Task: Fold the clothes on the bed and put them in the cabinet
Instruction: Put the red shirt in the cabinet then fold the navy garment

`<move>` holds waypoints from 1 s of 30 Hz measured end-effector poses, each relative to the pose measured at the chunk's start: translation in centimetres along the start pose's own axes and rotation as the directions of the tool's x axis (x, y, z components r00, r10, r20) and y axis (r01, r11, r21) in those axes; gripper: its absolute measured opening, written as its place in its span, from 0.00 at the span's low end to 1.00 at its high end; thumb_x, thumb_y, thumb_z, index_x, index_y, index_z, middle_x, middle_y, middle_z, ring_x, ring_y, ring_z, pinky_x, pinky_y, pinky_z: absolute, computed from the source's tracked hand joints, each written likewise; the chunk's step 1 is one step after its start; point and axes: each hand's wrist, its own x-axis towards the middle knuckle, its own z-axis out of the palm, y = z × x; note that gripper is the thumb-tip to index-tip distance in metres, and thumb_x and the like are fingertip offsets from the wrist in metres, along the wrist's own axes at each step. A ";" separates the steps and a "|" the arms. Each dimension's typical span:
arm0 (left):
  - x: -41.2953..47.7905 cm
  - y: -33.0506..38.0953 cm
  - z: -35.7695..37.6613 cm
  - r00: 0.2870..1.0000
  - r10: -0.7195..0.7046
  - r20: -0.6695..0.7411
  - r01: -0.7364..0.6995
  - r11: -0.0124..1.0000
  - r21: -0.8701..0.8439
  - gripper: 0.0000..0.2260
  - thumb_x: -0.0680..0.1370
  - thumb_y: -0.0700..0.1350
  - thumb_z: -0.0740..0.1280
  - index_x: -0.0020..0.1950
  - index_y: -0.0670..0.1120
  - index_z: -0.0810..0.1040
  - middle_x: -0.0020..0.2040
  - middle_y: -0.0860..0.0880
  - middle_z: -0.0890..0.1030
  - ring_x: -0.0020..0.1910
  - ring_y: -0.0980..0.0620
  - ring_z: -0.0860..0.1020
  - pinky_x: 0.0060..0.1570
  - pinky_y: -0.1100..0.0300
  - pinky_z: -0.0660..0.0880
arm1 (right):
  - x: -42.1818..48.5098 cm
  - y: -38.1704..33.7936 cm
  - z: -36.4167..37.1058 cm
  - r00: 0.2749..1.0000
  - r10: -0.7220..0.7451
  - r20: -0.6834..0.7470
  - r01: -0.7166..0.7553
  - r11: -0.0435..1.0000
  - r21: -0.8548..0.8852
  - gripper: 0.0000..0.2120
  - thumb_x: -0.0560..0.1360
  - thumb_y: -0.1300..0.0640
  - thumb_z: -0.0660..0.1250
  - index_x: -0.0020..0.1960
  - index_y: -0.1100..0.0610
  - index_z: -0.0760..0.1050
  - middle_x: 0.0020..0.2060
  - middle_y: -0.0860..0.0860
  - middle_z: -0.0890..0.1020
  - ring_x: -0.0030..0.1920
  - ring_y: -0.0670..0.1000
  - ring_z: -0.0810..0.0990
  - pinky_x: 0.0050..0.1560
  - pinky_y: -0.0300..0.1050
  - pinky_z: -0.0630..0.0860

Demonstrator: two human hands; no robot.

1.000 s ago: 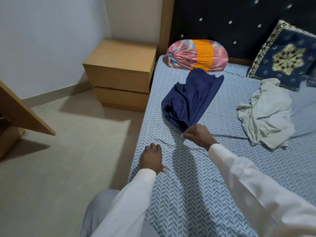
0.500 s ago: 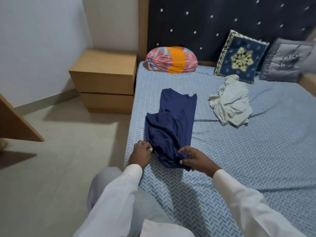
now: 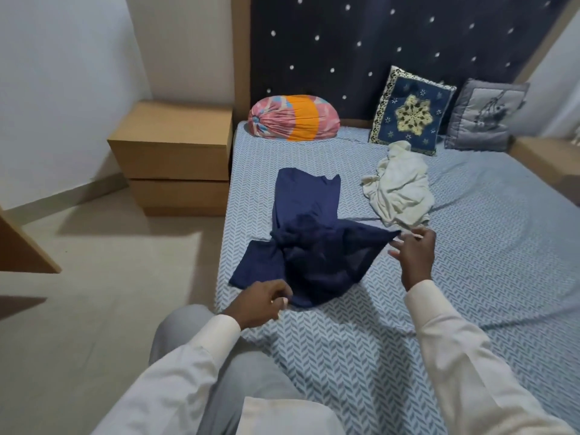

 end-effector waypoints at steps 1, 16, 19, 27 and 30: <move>0.8 -0.4 0.4 0.998 -0.014 -0.062 0.018 0.998 0.054 0.08 0.76 0.49 0.64 0.55 0.55 0.76 0.48 0.53 0.83 0.45 0.51 0.83 0.48 0.50 0.80 | 0.1 0.3 -0.6 0.999 -0.004 -0.051 0.003 1.000 -0.013 0.13 0.76 0.64 0.59 0.57 0.52 0.65 0.45 0.56 0.78 0.39 0.56 0.81 0.36 0.49 0.78; 5.0 -5.2 1.5 0.961 -0.089 -0.260 0.254 0.653 0.713 0.11 0.79 0.48 0.62 0.60 0.48 0.73 0.62 0.45 0.71 0.61 0.42 0.70 0.55 0.50 0.69 | -2.3 8.7 6.0 0.880 0.159 0.448 0.291 0.566 -0.772 0.09 0.71 0.53 0.71 0.38 0.51 0.71 0.48 0.55 0.81 0.56 0.60 0.79 0.55 0.50 0.76; 5.3 -5.7 1.3 0.945 0.017 -0.326 0.208 0.740 0.640 0.06 0.75 0.44 0.65 0.52 0.46 0.75 0.54 0.45 0.77 0.56 0.41 0.74 0.49 0.50 0.70 | -0.2 6.4 3.0 0.973 0.014 0.230 0.139 0.761 -0.634 0.05 0.71 0.57 0.68 0.38 0.54 0.73 0.40 0.57 0.82 0.47 0.59 0.81 0.50 0.49 0.74; 5.7 -2.7 2.9 0.977 0.092 -0.194 0.010 0.884 0.467 0.07 0.74 0.40 0.64 0.52 0.46 0.71 0.41 0.42 0.81 0.40 0.39 0.78 0.35 0.57 0.65 | 1.9 6.8 -5.1 0.946 0.071 -0.317 -0.235 0.822 -0.519 0.17 0.69 0.56 0.65 0.57 0.56 0.70 0.63 0.60 0.72 0.62 0.64 0.71 0.60 0.58 0.69; 5.2 -2.4 3.1 0.986 0.070 -0.151 -0.011 0.933 0.359 0.03 0.78 0.41 0.60 0.50 0.47 0.70 0.42 0.43 0.79 0.40 0.40 0.77 0.37 0.54 0.70 | 0.3 7.8 -3.8 0.983 -0.037 -0.179 -0.107 0.678 -0.727 0.26 0.68 0.57 0.69 0.64 0.54 0.67 0.67 0.59 0.68 0.64 0.64 0.67 0.61 0.61 0.68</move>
